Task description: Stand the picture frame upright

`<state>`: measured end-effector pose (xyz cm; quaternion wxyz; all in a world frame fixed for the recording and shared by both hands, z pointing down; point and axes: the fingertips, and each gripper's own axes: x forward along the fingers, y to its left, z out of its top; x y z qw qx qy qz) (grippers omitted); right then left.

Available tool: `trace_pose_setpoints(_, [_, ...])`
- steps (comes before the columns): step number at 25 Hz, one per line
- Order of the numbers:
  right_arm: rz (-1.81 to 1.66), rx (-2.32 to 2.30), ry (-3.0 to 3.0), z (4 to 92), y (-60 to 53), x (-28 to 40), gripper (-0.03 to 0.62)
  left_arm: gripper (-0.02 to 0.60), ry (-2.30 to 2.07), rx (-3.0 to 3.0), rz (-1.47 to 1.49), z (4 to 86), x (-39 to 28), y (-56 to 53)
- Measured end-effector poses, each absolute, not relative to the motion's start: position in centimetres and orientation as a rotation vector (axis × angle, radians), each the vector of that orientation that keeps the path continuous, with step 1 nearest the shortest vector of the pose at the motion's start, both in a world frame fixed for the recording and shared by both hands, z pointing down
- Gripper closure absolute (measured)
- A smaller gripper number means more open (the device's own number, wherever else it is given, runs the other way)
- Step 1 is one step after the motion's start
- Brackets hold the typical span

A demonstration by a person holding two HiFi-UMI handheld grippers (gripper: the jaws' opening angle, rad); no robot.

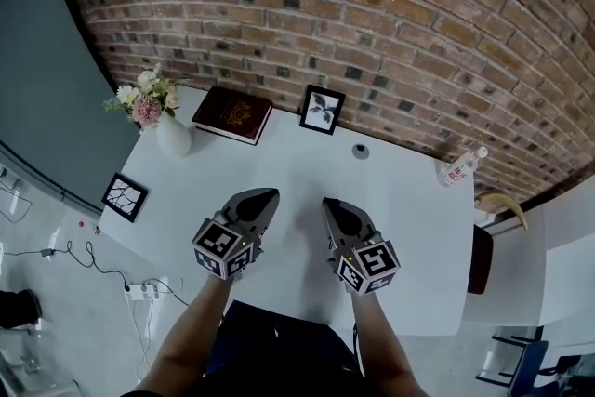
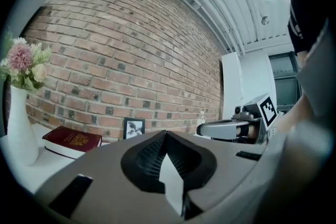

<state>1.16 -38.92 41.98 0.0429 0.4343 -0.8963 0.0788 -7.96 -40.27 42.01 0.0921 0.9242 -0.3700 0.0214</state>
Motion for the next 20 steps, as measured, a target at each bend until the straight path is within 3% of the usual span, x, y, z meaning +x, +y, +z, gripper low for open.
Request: trace_pose_setpoints(20, [0.234,1.534,-2.767,38.3,-30.3,-0.3,0.589,0.581,-1.103,2.72,-0.066,39.3,-13.3,-32.7])
